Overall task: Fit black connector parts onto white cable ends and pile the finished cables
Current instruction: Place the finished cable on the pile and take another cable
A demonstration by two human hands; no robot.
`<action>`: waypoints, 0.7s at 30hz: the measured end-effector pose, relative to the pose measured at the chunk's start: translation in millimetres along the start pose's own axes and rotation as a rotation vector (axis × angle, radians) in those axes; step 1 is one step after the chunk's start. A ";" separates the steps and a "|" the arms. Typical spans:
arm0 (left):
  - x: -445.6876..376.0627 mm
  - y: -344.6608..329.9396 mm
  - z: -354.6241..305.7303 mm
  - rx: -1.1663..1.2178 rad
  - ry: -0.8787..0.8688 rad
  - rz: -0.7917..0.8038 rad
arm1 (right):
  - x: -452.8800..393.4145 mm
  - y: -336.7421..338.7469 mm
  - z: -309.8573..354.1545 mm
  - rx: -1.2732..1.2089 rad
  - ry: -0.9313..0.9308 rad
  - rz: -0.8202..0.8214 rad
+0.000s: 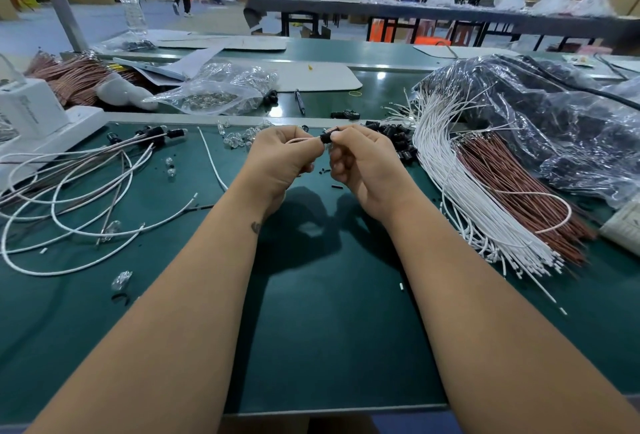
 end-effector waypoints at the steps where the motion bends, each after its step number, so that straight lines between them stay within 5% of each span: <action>1: 0.2 0.1 -1.0 -0.061 -0.035 0.000 | -0.4 0.6 -0.7 0.003 -0.007 -0.013; 11: 13.4 -12.8 -23.8 -0.806 -0.614 -0.095 | -3.8 5.5 -6.5 -0.036 -0.051 -0.115; 14: 11.5 -11.0 -17.8 -0.759 -0.520 -0.106 | -4.1 6.2 -6.6 -0.017 -0.047 -0.137; 21: 2.0 0.7 1.9 -0.230 -0.070 0.059 | -3.6 3.2 -5.4 0.050 -0.015 -0.129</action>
Point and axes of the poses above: each hand's wrist, its own x-axis away from the middle knuckle, its own y-axis out of the back of the hand, z = x × y, the point moved 4 cm from there along -x, towards the middle knuckle, and after that the axes turned 8 degrees about -y, right-handed, at the moved point
